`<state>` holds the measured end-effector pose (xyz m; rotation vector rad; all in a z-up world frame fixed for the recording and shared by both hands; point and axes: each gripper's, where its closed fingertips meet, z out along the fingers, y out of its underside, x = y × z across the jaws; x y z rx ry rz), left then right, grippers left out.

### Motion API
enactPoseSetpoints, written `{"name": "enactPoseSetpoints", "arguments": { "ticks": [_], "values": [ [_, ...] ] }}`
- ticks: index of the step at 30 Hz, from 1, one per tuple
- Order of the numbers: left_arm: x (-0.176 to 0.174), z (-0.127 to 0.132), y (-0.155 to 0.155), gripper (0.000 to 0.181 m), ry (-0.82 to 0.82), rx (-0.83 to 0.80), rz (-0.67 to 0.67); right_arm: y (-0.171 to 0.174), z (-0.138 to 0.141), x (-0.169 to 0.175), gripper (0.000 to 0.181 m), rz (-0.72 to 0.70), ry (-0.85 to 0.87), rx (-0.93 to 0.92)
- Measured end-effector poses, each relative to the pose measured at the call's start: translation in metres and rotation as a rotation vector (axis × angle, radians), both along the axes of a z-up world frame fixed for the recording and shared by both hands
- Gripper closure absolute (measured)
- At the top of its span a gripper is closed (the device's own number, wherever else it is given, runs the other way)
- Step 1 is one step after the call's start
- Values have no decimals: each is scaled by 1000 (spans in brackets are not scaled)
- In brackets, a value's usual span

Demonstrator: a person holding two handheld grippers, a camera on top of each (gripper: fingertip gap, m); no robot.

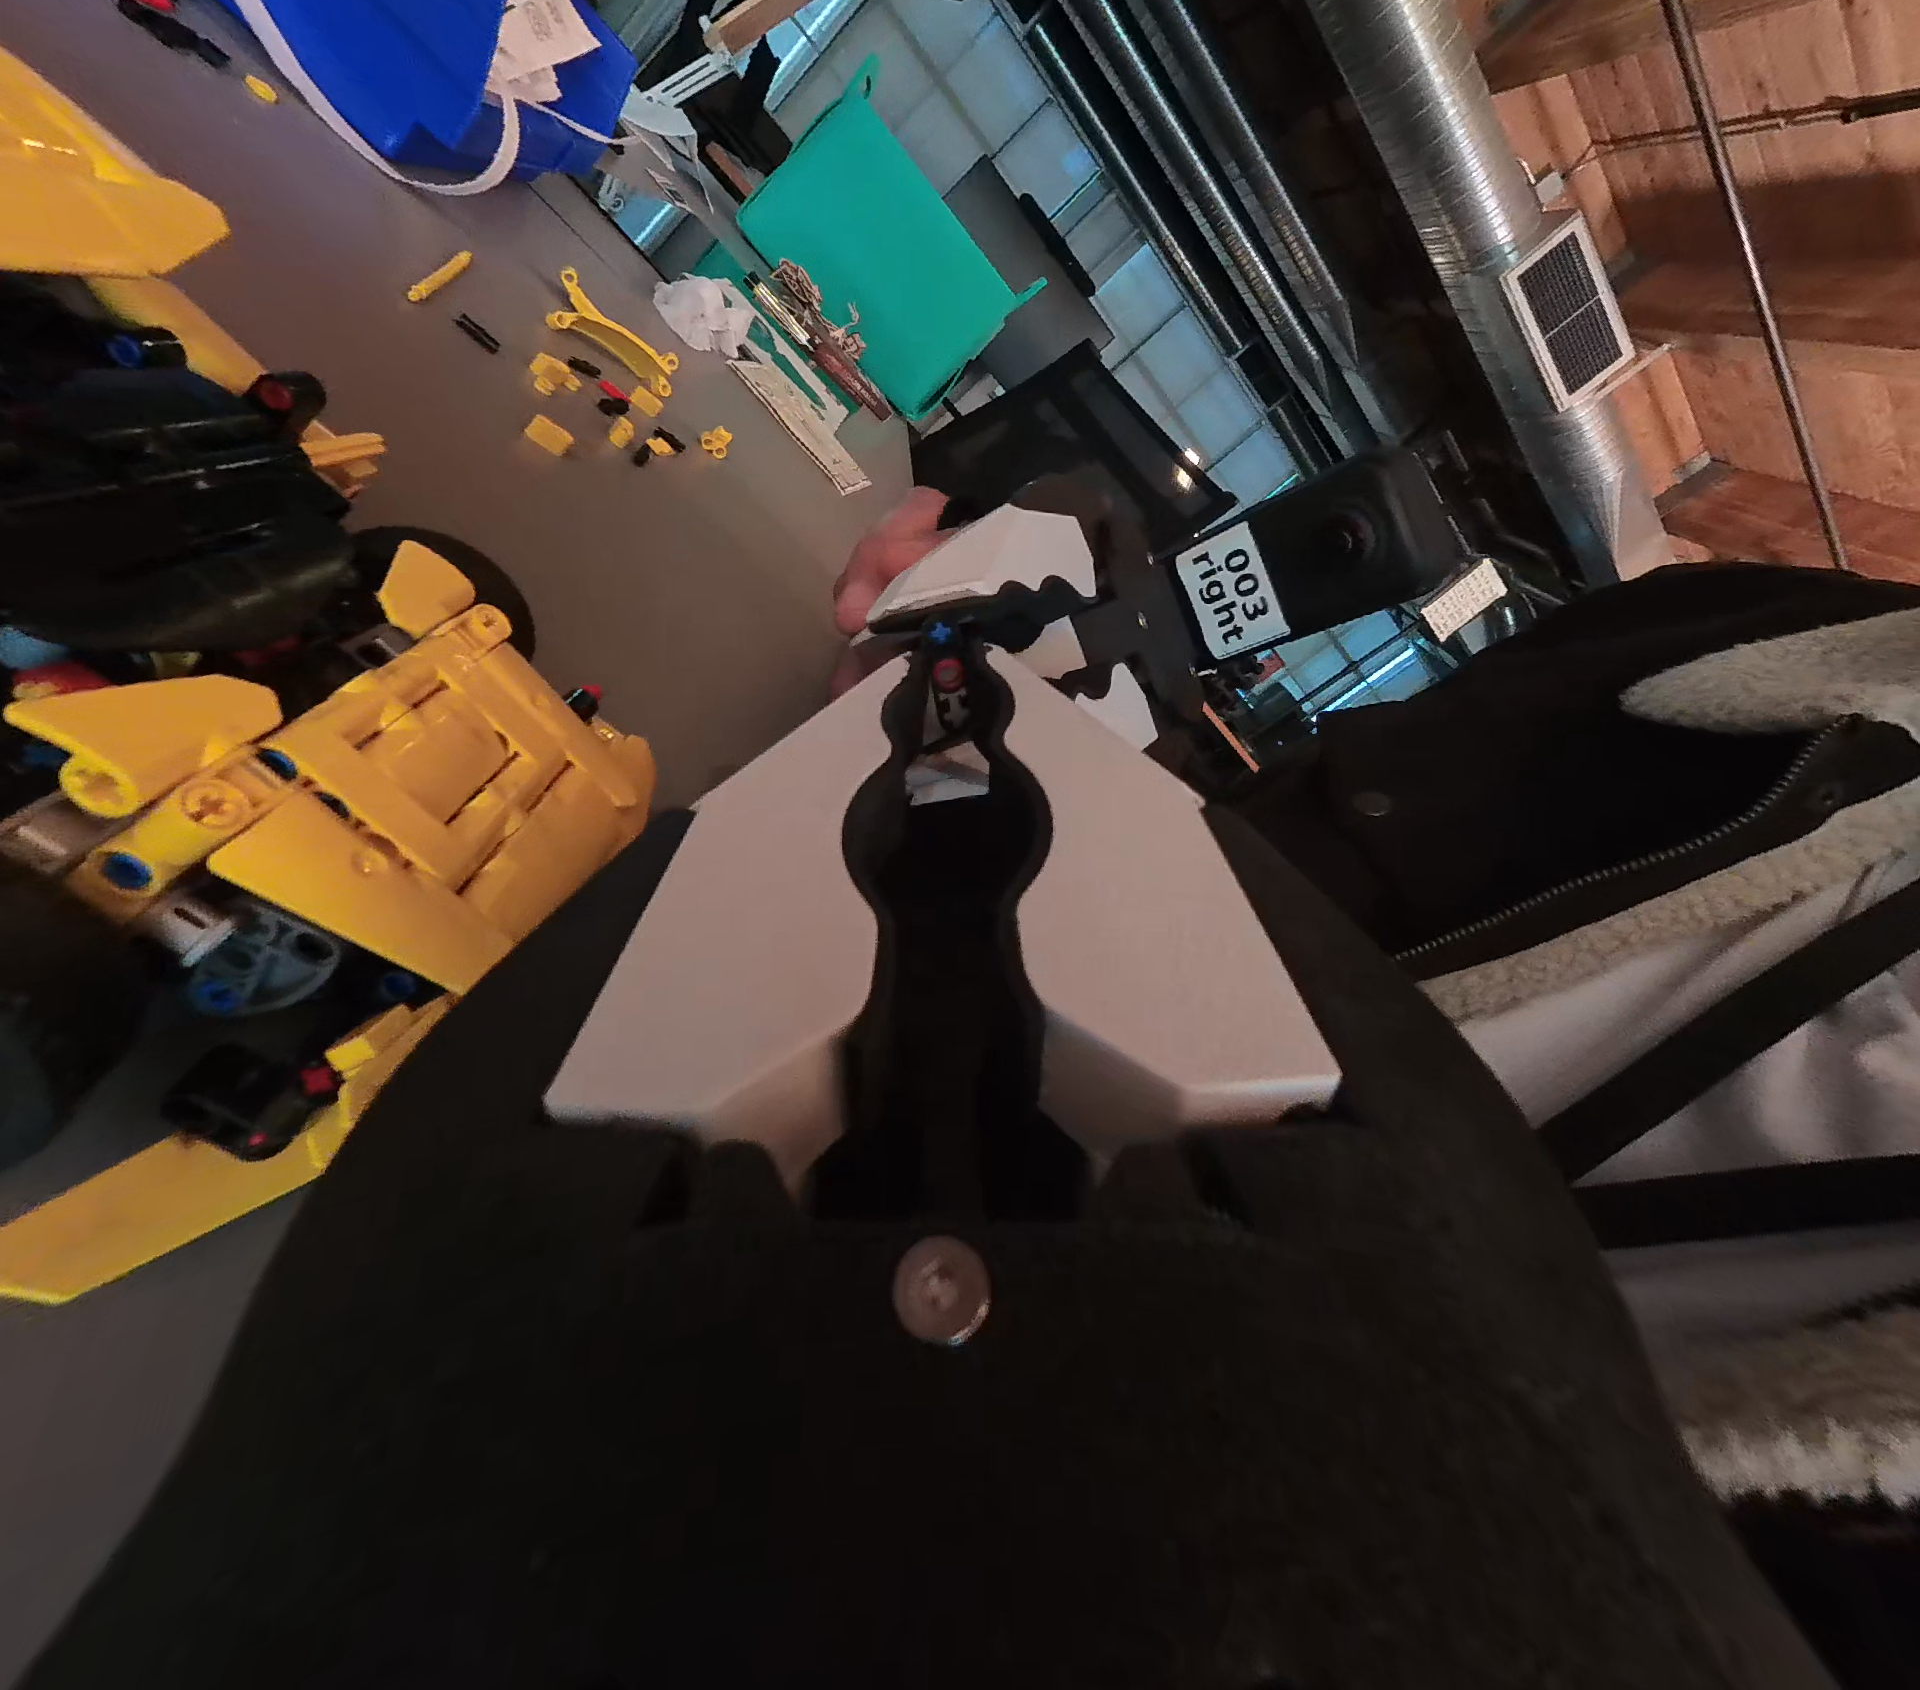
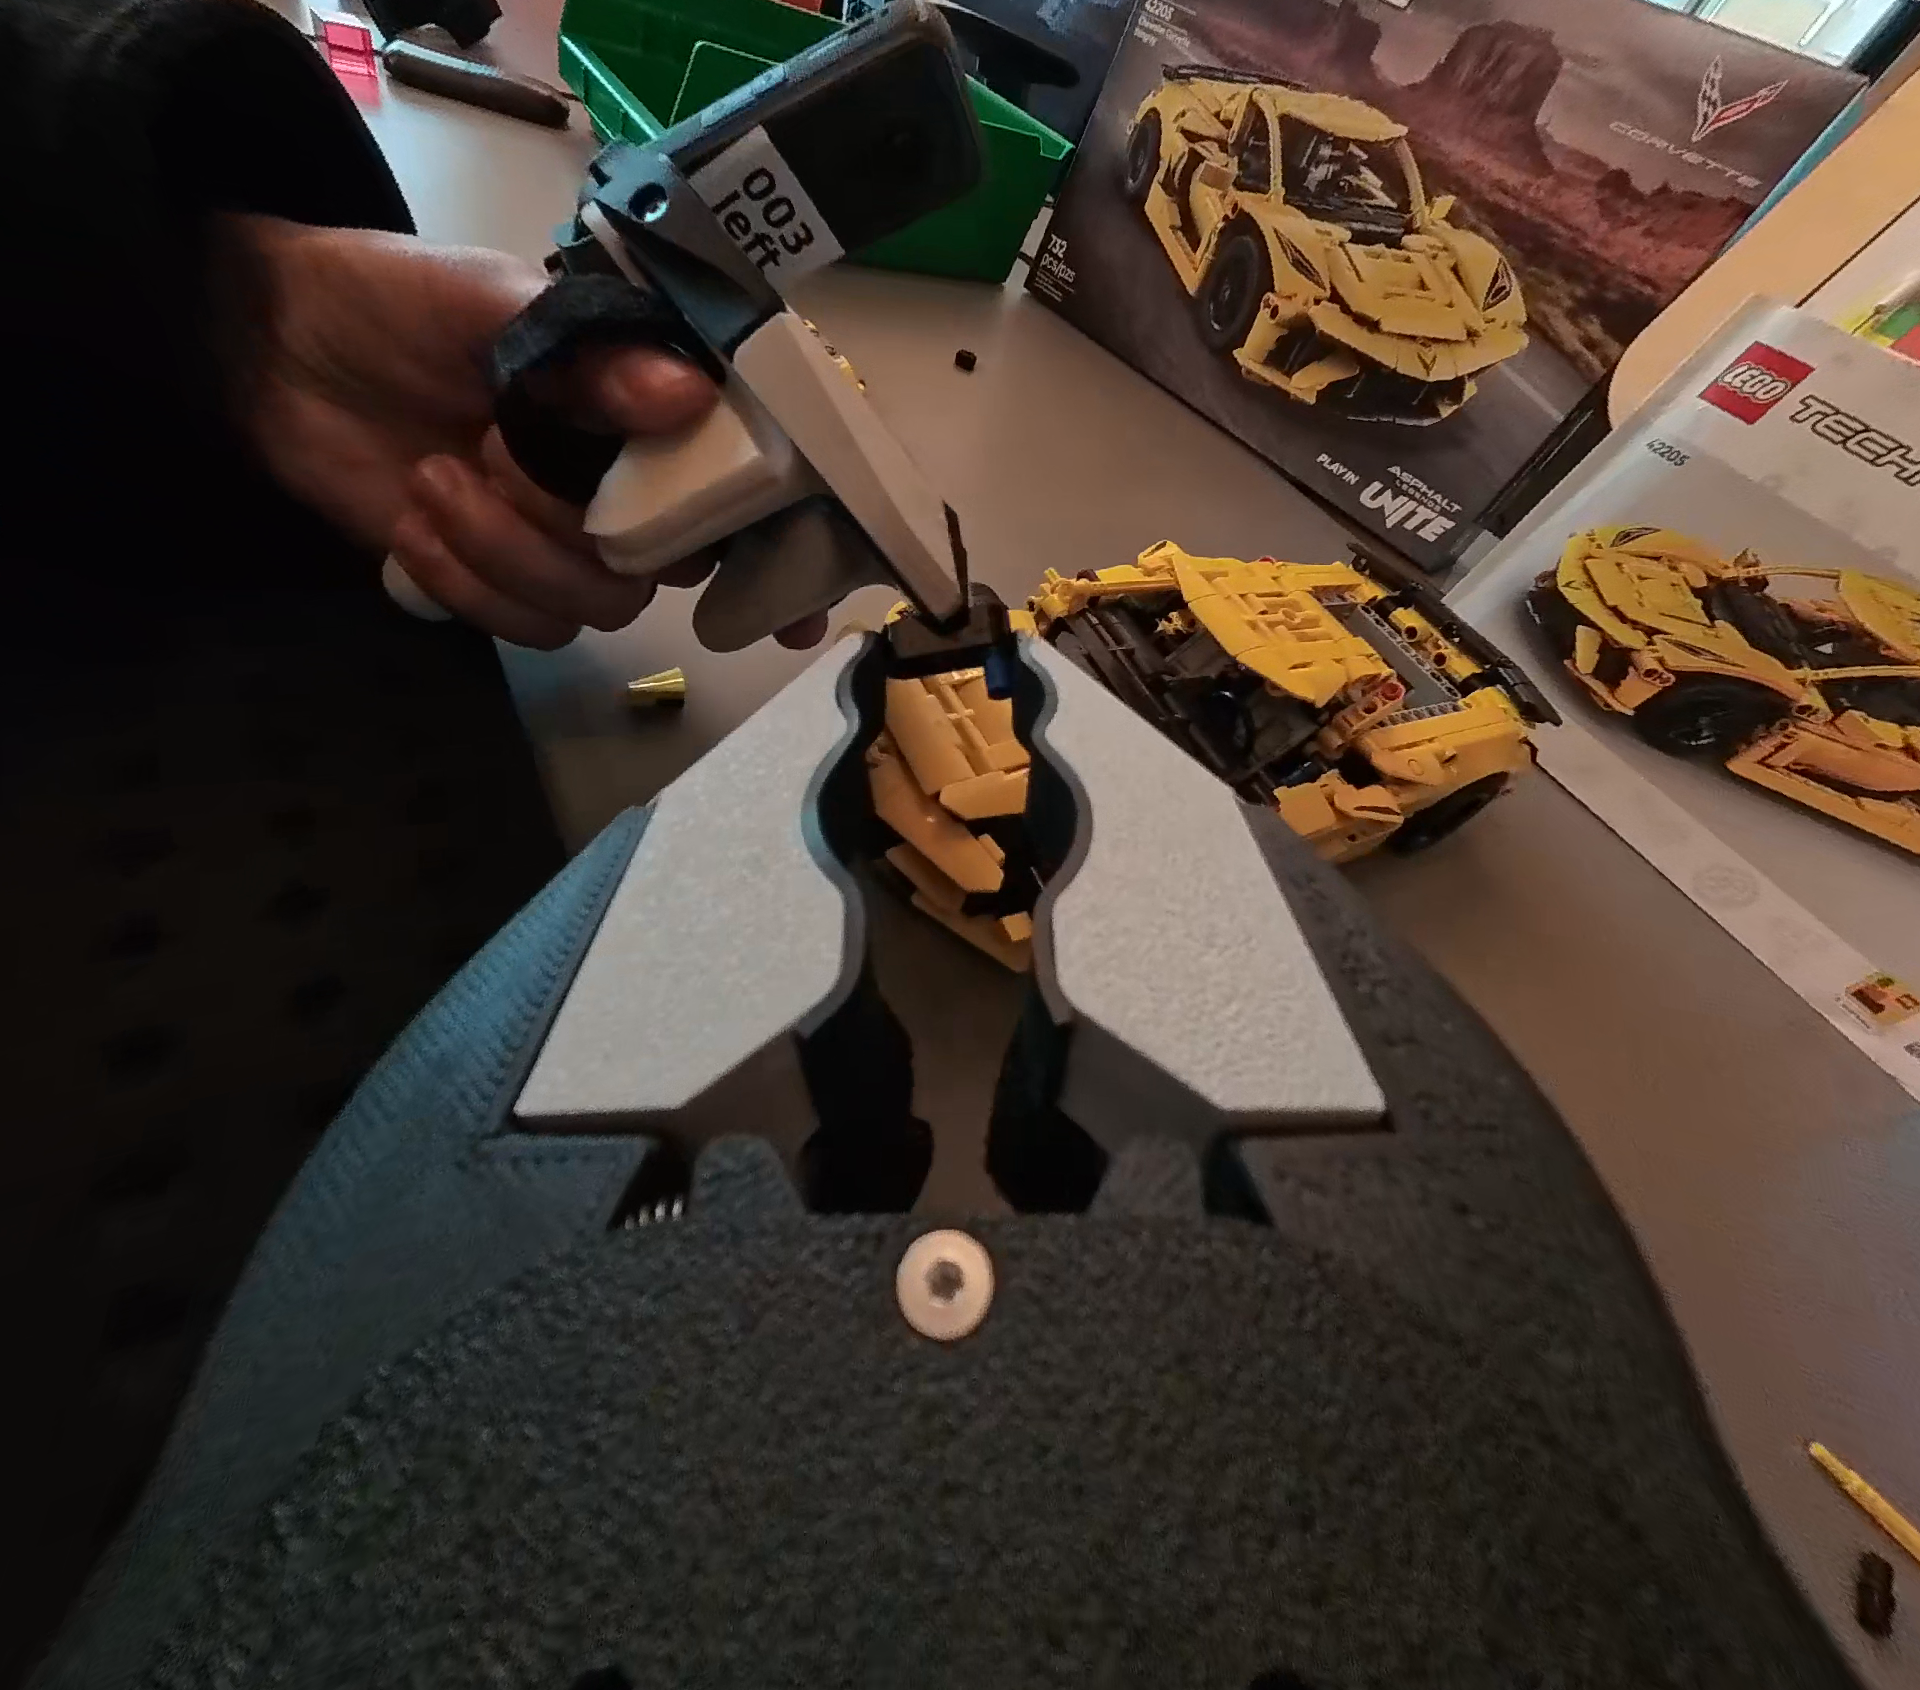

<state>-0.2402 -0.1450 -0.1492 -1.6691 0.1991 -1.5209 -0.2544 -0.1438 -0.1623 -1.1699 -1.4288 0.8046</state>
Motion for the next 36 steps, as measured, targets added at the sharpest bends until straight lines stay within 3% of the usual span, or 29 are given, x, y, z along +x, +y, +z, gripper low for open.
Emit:
{"name": "enactPoseSetpoints", "arguments": {
  "ticks": [9, 19, 23, 36],
  "values": [
    [-4, 2, 1, 181, -5, 13, 12, 1, -1, 2, 158, -1, -5, -2],
    [-4, -3, 2, 165, 9, -7, -1, 0, 1, 3, 159, 5, 8, -11],
    [1, -4, -2, 175, 41, 11, -18, -1, -2, 2, 158, 4, -9, 6],
    [1, -1, -5, 175, 40, 25, -27, -4, 0, 3, 159, 38, 9, -46]
  ]
}}
